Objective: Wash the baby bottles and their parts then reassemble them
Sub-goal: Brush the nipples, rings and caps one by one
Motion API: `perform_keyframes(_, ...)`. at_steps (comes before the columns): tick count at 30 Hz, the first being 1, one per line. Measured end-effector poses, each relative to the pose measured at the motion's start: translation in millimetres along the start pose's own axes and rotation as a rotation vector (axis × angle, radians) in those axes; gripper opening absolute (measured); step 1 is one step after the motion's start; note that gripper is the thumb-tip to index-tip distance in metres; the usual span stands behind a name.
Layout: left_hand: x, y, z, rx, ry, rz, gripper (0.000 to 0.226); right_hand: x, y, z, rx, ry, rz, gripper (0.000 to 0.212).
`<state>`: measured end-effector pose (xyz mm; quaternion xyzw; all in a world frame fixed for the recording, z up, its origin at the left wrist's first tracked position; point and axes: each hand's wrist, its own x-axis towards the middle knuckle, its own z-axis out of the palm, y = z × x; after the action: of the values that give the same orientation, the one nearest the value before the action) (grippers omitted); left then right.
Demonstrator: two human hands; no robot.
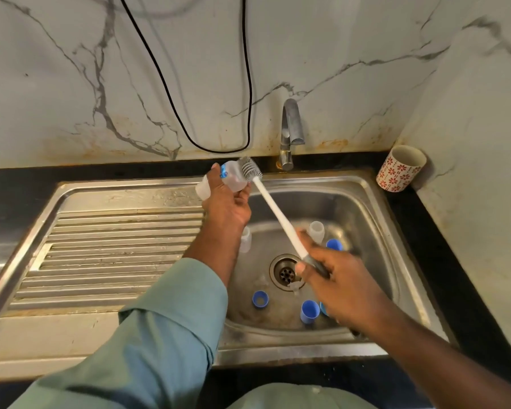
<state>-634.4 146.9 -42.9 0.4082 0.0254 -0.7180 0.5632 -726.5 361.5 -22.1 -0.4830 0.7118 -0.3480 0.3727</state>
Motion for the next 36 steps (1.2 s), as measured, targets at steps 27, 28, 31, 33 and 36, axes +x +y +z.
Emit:
perform_keyframes(27, 2, -61, -108, 1.491, -0.384, 0.078, 0.062, 23, 65, -29, 0.052, 0.04, 0.391, 0.044)
perform_keyframes(28, 7, -67, -116, 1.638, -0.395, 0.103, 0.064, 27, 67, -31, 0.063, 0.038, 0.396, 0.045)
perform_keyframes(31, 15, -86, -138, 1.984, -0.561, 0.174, 0.071, 32, 72, -30, 0.127, 0.036, 0.391, 0.05)
perform_keyframes(33, 18, -96, -148, 2.193, -0.718, 0.187, 0.075, 33, 72, -28, 0.148, 0.022, 0.381, 0.051)
perform_keyframes(36, 20, -108, -155, 2.414, -0.864, 0.182, 0.058, 36, 76, -29, 0.14, 0.019, 0.389, 0.051)
